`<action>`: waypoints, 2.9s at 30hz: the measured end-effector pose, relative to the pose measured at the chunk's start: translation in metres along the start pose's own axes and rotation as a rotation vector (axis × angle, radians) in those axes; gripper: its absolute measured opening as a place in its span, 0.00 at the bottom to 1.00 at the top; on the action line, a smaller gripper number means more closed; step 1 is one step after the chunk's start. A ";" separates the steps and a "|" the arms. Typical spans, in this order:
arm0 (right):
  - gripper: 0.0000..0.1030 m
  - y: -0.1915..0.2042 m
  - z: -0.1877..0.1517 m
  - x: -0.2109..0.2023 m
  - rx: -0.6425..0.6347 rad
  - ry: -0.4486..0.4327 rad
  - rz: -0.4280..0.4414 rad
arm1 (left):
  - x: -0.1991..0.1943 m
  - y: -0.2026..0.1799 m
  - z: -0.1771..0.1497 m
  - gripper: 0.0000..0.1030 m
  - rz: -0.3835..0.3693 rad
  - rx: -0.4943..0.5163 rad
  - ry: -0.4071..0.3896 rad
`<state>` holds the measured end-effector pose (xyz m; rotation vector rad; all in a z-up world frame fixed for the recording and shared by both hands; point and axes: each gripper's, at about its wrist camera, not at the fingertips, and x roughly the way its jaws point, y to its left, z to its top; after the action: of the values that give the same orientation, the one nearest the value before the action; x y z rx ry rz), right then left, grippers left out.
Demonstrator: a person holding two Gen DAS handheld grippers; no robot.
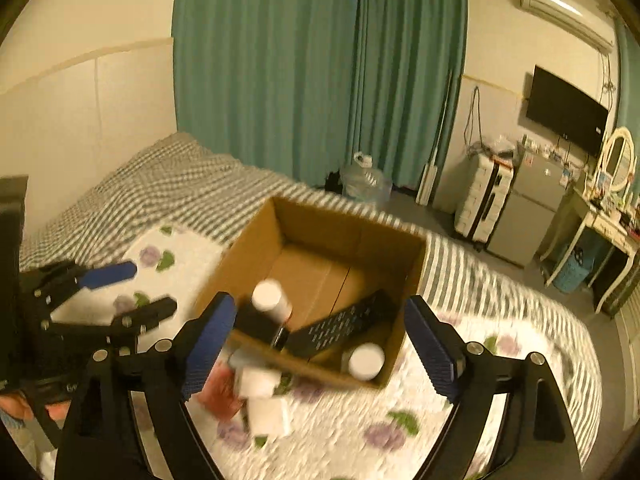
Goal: Organize rigid objects
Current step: 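Grasp a white charger with the right tool while the left tool approaches the pink card, then grasp the pink 'Romantic Rose' card with the left tool, then lower the card into the box and open the left tool while the right tool releases the charger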
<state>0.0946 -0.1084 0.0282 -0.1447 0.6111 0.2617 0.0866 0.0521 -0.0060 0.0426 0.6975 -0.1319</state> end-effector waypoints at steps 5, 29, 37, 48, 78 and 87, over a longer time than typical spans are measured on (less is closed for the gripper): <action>0.84 0.017 -0.040 0.016 0.017 0.082 0.025 | 0.018 0.010 -0.029 0.63 0.023 -0.001 0.058; 0.48 0.035 -0.143 0.141 -0.050 0.365 0.131 | 0.088 0.001 -0.080 0.63 0.028 0.075 0.273; 0.48 0.011 -0.150 0.100 -0.068 0.330 0.043 | 0.097 -0.026 -0.094 0.63 -0.039 0.108 0.331; 0.48 0.002 -0.150 0.102 -0.035 0.334 0.036 | 0.127 -0.041 -0.106 0.74 0.004 0.154 0.417; 0.48 0.007 -0.118 0.058 -0.034 0.211 0.041 | 0.046 -0.025 -0.095 0.69 -0.081 0.011 0.271; 0.48 -0.004 -0.065 0.022 -0.029 0.099 0.051 | 0.017 -0.020 -0.028 0.69 -0.081 -0.001 0.133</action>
<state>0.0774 -0.1216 -0.0369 -0.1712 0.7099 0.3145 0.0790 0.0324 -0.0381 0.0218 0.8321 -0.2082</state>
